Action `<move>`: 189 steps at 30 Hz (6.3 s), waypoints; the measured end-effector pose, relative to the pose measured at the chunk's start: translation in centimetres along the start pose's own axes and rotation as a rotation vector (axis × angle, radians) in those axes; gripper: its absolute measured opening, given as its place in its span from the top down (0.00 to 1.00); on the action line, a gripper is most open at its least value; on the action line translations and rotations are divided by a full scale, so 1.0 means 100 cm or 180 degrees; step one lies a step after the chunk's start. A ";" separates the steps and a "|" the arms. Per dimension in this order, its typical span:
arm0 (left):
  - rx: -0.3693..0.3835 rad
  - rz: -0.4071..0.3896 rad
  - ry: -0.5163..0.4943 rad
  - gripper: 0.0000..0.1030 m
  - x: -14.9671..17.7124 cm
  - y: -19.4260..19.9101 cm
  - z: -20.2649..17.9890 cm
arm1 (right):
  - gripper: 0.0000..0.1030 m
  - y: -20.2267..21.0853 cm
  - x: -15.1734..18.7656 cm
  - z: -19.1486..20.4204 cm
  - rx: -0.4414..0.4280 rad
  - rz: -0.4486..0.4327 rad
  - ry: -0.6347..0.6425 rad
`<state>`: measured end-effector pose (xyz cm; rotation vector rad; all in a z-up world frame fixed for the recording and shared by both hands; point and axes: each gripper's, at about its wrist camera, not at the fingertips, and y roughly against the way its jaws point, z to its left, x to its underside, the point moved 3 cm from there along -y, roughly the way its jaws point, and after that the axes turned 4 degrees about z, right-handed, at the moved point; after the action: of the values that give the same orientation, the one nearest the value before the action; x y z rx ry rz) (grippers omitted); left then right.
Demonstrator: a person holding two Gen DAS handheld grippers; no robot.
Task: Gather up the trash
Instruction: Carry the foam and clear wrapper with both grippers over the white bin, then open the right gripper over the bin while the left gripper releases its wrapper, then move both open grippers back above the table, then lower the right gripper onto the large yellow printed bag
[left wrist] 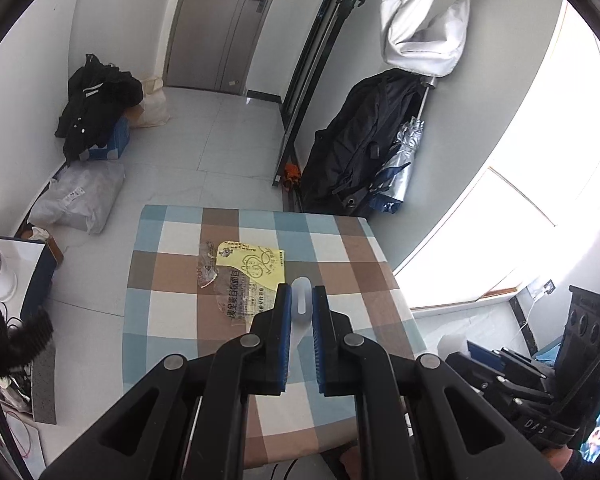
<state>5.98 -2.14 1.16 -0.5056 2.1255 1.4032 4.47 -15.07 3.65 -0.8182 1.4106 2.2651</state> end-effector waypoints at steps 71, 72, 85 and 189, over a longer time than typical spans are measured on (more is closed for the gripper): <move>0.0938 0.2628 -0.1459 0.94 0.123 -0.320 -0.323 | 0.63 -0.019 0.222 -0.379 0.0447 0.0707 -0.2549; 0.0941 0.2635 -0.1452 0.94 0.123 -0.321 -0.323 | 0.55 -0.021 0.224 -0.380 0.0461 0.0725 -0.2552; 0.0830 0.3050 -0.1511 0.94 0.149 -0.336 -0.328 | 0.41 0.009 0.243 -0.396 0.0874 0.0688 -0.2735; -0.0690 0.0314 0.1343 0.17 0.005 -0.036 0.150 | 0.10 -0.209 -0.066 -0.022 0.0340 0.1086 -0.0339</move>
<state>11.11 10.33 -6.42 -0.8556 2.3581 1.7163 22.04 -7.72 -7.42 -0.4425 1.7110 2.4074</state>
